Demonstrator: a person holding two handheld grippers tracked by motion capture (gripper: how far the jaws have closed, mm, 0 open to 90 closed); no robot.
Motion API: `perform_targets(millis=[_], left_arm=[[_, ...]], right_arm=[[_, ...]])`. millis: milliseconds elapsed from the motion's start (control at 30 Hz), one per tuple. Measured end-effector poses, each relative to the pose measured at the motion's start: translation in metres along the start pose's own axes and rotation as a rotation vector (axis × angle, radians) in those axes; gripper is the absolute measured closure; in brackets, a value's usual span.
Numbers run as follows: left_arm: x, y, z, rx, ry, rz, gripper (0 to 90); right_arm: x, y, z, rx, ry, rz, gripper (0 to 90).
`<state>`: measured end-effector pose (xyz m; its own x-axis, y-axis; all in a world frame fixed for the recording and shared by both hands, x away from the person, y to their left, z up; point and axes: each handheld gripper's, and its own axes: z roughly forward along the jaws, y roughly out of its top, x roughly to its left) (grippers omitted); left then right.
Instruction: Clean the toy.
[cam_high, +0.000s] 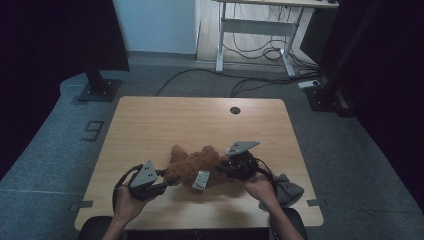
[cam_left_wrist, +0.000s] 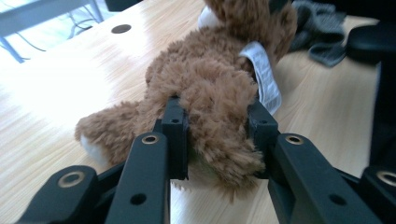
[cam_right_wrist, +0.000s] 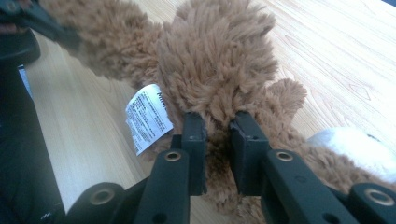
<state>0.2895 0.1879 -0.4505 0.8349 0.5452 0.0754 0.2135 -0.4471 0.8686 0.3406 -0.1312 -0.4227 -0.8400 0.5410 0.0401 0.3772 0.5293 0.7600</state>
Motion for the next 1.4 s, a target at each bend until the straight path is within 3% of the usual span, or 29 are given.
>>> perform_targets(millis=[133, 267, 433, 633, 800, 867, 1067, 1133, 1200, 1400], left_arm=[[0.006, 0.008, 0.001, -0.004, -0.034, -0.043, 67.2], [0.010, 0.011, 0.000, -0.008, -0.055, -0.077, 67.1], [0.012, 0.010, 0.000, -0.007, -0.067, -0.092, 66.9], [0.013, 0.010, 0.000, -0.006, -0.074, -0.103, 66.8], [0.014, 0.011, 0.000, -0.005, -0.077, -0.104, 66.7], [0.014, 0.011, 0.000, -0.005, -0.078, -0.106, 66.6], [0.015, 0.010, 0.000, -0.008, -0.089, -0.111, 66.4], [0.016, 0.009, 0.000, -0.010, -0.093, -0.115, 66.3], [0.017, 0.009, 0.001, -0.011, -0.095, -0.118, 66.3], [0.018, 0.006, 0.001, -0.017, -0.098, -0.129, 66.3]], right_arm=[[-0.002, -0.004, -0.003, 0.000, 0.000, -0.002, 70.0], [-0.008, -0.012, -0.015, -0.026, -0.010, 0.009, 56.1], [-0.016, -0.033, -0.038, -0.035, -0.072, 0.020, 41.8], [-0.030, -0.067, -0.054, -0.004, -0.132, 0.058, 36.4], [-0.035, -0.091, -0.050, 0.014, -0.131, 0.082, 34.6], [-0.036, -0.097, -0.045, 0.025, -0.156, 0.078, 33.9], [-0.052, -0.102, -0.042, -0.069, -0.179, 0.127, 27.0], [-0.057, -0.100, -0.040, -0.100, -0.152, 0.130, 30.0], [-0.059, -0.095, -0.036, -0.087, -0.122, 0.115, 41.0], [-0.054, -0.088, -0.032, -0.042, -0.155, 0.089, 68.7]])
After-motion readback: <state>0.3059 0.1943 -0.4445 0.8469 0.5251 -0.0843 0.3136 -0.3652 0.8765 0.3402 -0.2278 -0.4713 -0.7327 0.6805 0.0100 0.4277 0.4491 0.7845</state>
